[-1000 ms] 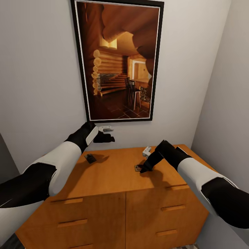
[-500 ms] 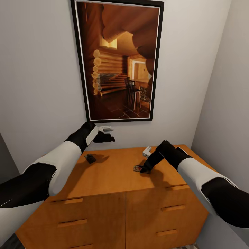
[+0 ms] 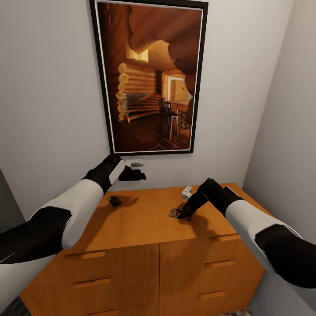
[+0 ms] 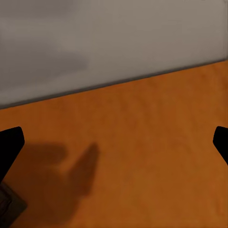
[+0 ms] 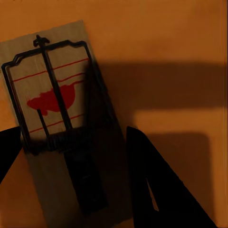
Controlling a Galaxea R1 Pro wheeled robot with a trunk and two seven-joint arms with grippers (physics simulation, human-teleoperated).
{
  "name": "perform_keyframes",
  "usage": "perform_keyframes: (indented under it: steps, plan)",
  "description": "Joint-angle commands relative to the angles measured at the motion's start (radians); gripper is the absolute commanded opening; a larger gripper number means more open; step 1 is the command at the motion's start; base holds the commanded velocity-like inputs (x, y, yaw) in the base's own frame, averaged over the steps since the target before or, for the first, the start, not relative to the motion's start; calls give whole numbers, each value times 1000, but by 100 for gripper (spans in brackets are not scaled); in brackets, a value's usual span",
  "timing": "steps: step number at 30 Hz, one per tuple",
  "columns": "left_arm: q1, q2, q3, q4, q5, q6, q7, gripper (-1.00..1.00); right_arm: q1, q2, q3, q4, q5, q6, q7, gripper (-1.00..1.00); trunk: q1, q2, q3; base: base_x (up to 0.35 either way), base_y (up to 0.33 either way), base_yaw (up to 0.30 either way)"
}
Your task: Take the four mousetraps from the cabinet in the bathroom and place them on the bathroom floor. Make sure all four end up on the same floor surface, and ensure that at least two of them are either under or directly next to the same bathroom sink.
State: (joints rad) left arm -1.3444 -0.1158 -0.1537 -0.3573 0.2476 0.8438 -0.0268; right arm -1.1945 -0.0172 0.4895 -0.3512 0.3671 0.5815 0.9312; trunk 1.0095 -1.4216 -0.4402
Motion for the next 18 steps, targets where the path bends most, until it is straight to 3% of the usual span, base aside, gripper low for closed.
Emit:
perform_keyframes:
  steps: [1, 7, 12, 18]
  plan:
    - [-1, 1, -6, -2, 2, 3, -2, 100, 26, 1, 1, 21, 15, 10, 0, -100, 0, 0, -1, 0, 0, 0]
    - [-1, 1, -5, -3, 1, 4, -1, 100, 26, 1, -47, -46, 15, 71, -4, -100, 0, 0, -1, 0, 0, 0]
    - [-1, 1, -5, -2, 1, 4, -1, 100, 26, -1, -139, -237, 16, 286, -5, -100, 0, 0, -1, 0, 0, 0]
    - [-1, 0, -5, -3, 1, 4, -1, 100, 26, -2, -208, -381, 20, 420, -8, -100, 0, 0, -1, 0, 0, 0]
